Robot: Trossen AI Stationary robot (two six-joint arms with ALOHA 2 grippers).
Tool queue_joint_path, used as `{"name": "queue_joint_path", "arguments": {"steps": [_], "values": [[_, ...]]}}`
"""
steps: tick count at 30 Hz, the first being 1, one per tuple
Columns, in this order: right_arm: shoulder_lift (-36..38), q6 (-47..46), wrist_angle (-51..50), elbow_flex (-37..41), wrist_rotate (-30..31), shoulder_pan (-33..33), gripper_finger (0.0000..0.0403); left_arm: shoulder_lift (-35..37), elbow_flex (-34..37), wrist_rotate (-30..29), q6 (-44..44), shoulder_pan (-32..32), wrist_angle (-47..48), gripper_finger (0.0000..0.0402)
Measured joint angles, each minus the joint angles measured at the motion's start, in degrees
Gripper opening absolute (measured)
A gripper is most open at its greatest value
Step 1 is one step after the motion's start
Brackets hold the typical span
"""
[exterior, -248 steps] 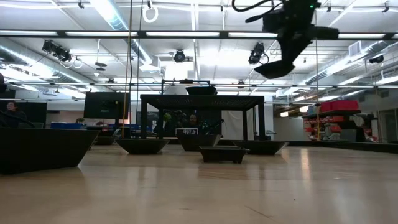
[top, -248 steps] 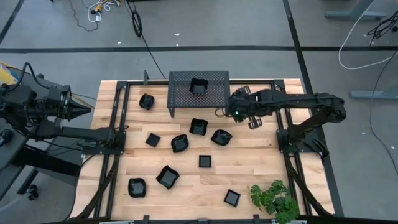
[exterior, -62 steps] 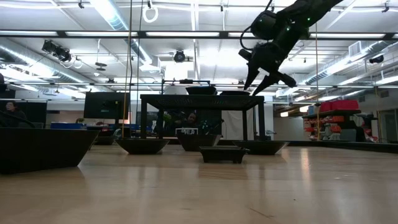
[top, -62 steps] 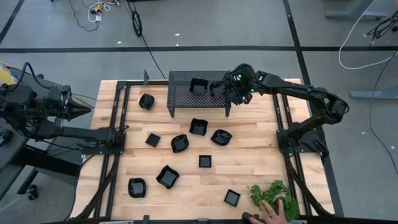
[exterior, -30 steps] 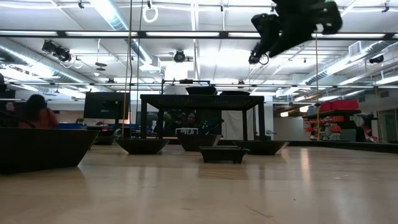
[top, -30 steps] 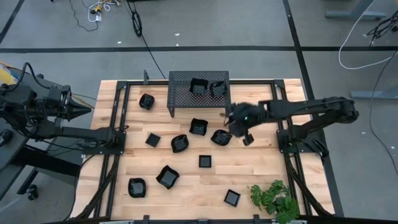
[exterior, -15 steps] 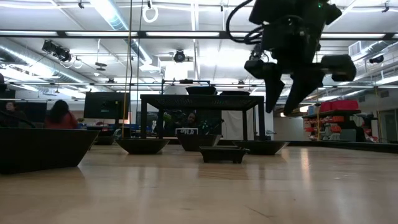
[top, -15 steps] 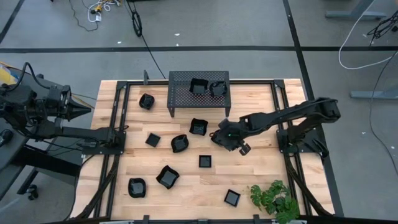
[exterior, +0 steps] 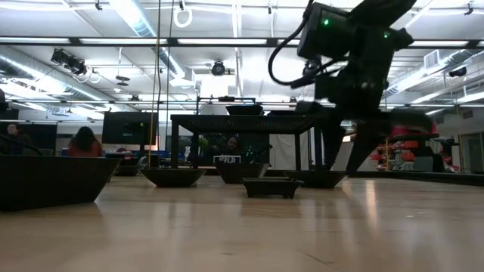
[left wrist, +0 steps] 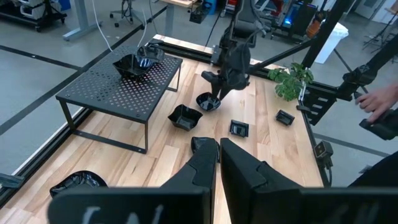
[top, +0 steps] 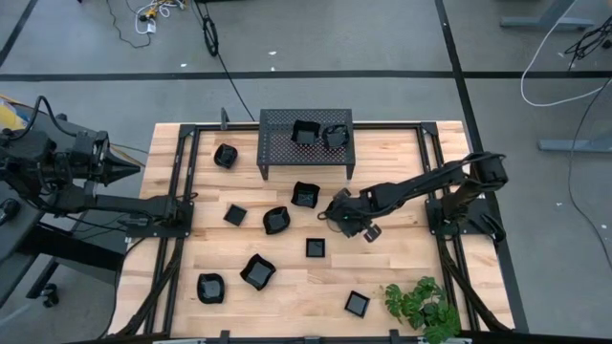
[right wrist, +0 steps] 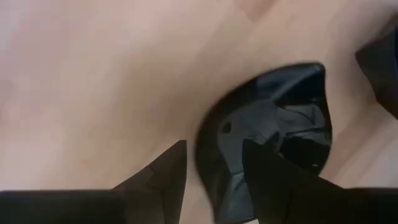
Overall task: Pick & Place Mini shaped plates
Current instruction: Stack the leaf shaped plate on top of the other leaf shaped plate on the shelf
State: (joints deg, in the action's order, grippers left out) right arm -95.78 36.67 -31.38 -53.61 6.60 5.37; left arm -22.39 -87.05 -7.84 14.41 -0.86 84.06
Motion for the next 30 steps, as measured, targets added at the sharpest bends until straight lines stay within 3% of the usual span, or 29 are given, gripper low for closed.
{"name": "queue_joint_path", "arguments": {"steps": [11,24,30], "values": [[-2.26,-0.24,0.87,0.45,1.52,0.0,0.0148,0.0,0.0,-0.02,0.0,0.0,0.01,0.0025],[-2.2,-1.29,1.42,0.79,1.59,0.0,0.003,0.0,0.0,0.0,0.0,0.0,0.02,0.0025],[-2.11,-1.9,1.66,0.77,1.84,-0.02,0.0005,0.0,0.0,-0.02,0.0,-0.02,0.0,0.0025]]}}
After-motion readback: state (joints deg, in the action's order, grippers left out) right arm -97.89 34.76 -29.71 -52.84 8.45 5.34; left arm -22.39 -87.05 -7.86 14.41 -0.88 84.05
